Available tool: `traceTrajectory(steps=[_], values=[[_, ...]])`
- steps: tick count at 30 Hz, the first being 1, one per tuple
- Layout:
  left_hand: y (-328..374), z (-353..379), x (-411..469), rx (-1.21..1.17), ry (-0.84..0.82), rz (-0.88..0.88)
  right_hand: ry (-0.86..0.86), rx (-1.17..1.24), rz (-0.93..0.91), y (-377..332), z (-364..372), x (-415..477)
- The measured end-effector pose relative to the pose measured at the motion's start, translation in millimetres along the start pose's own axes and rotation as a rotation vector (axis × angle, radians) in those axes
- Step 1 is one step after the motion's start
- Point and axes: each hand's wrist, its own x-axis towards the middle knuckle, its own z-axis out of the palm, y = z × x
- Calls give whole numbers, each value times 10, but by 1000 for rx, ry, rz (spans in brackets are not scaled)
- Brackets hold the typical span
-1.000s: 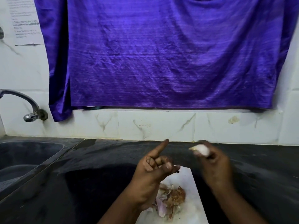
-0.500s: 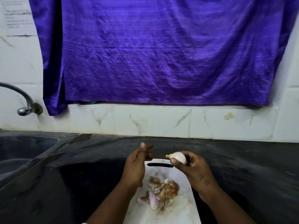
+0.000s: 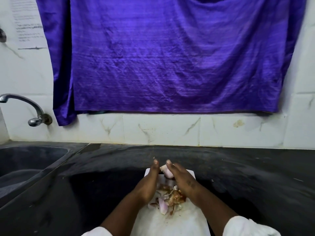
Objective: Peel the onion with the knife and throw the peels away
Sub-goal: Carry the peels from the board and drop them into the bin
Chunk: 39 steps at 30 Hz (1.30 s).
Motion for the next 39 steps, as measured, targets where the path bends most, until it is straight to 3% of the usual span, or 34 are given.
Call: traceTrajectory(steps=[5, 9, 15, 21, 26, 29, 32, 37, 39], values=[[97, 73, -173, -35, -75, -14, -52, 141, 41, -24, 95, -204], [178, 82, -490, -150, -53, 28, 111, 390, 34, -98, 31, -350], [100, 116, -548, -272, 112, -30, 281, 419, 88, -128, 145, -429], [209, 386, -635, -449, 123, -63, 225, 545, 152, -185, 438, -509], [83, 243, -497, -361, 235, 37, 272, 424, 91, -255, 208, -342], [-41, 218, -494, -193, 185, 62, 201, 375, 94, -255, 142, -233], [-104, 262, -516, -15, 98, 89, 183, 421, 128, -180, 256, -174], [-137, 262, -461, -101, 107, 52, 284, 597, 143, -134, 376, -189], [-145, 271, -506, 62, 104, 71, 362, 709, 90, -153, 238, -170]])
